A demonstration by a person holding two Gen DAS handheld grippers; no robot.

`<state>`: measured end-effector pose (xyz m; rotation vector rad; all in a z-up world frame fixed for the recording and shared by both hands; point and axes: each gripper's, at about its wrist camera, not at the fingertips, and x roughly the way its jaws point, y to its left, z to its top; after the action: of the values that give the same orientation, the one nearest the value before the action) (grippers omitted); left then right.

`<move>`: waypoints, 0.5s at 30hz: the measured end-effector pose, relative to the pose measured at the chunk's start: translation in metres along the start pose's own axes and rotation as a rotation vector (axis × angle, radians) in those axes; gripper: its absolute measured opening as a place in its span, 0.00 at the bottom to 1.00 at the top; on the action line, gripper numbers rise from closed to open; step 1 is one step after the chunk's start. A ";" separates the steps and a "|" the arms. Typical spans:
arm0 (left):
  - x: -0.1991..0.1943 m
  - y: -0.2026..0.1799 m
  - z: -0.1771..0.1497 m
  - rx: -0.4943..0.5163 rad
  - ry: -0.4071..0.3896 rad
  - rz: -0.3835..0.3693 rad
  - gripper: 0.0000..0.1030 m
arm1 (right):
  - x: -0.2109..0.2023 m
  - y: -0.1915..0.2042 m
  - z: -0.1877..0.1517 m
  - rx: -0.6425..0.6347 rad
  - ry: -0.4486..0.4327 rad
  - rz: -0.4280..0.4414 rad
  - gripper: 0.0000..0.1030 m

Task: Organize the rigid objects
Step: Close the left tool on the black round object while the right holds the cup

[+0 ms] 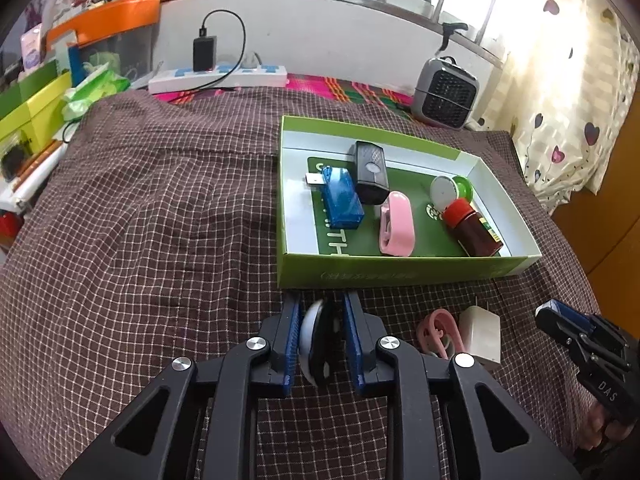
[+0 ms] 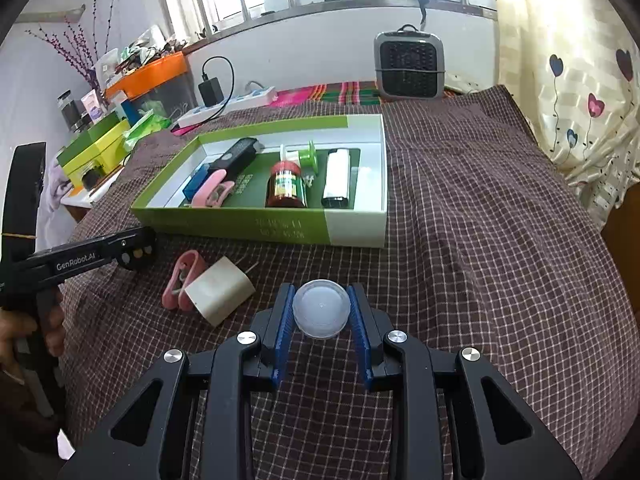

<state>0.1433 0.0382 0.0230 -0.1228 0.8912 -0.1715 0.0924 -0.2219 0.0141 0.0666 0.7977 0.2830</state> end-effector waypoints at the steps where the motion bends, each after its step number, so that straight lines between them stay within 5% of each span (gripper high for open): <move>1: 0.001 0.000 -0.001 -0.003 0.004 0.001 0.17 | -0.001 0.000 0.001 0.001 -0.003 -0.001 0.28; 15: -0.003 -0.001 -0.008 0.003 -0.005 0.005 0.13 | -0.004 0.000 0.000 0.001 -0.012 0.003 0.28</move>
<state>0.1352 0.0371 0.0206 -0.1175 0.8864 -0.1677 0.0894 -0.2236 0.0166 0.0703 0.7854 0.2849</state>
